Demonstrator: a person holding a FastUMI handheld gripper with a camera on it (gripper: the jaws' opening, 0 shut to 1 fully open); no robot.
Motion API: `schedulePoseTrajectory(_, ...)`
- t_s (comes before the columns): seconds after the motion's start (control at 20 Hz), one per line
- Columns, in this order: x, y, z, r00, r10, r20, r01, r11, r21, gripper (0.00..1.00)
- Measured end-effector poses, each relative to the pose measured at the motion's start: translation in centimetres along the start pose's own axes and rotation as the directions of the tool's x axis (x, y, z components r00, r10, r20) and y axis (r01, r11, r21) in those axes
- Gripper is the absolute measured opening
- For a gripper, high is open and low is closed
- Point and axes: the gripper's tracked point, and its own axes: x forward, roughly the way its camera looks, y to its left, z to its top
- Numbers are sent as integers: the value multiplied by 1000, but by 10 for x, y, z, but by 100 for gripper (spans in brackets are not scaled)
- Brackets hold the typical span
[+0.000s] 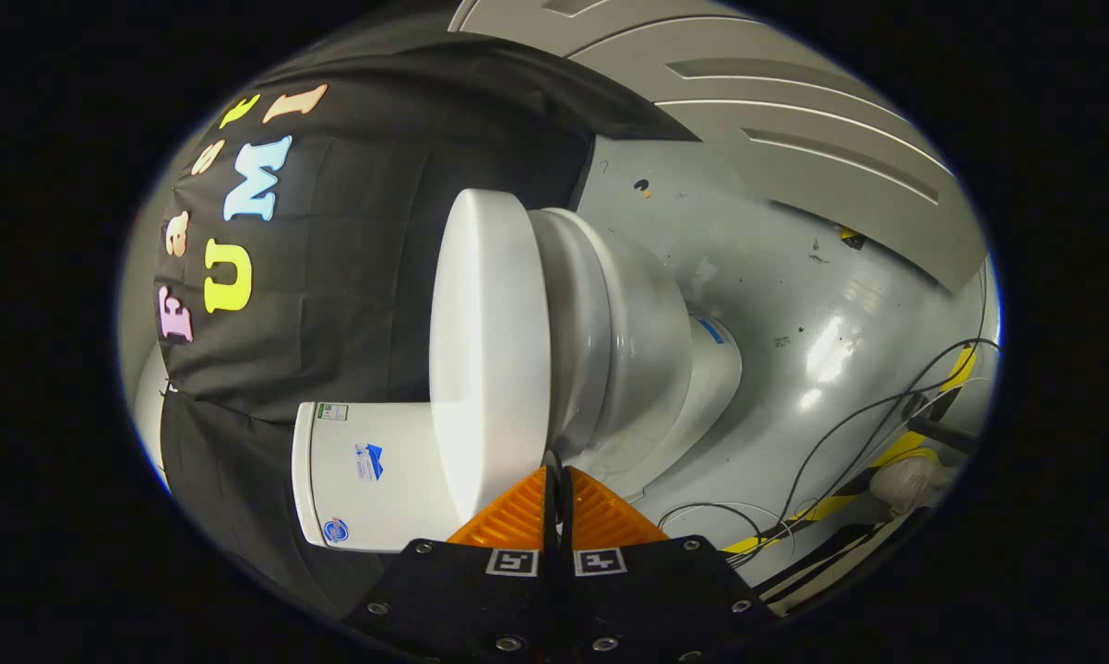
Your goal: Open the toilet lid.
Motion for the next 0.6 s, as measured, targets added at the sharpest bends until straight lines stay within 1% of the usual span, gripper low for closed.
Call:
schedulePoseTrajectory(0.3,-11,20,1,999,-23,22,24,999,-40,0)
schedulePoseTrajectory(0.6,-22,40,1,996,-64,69,71,992,-103,0)
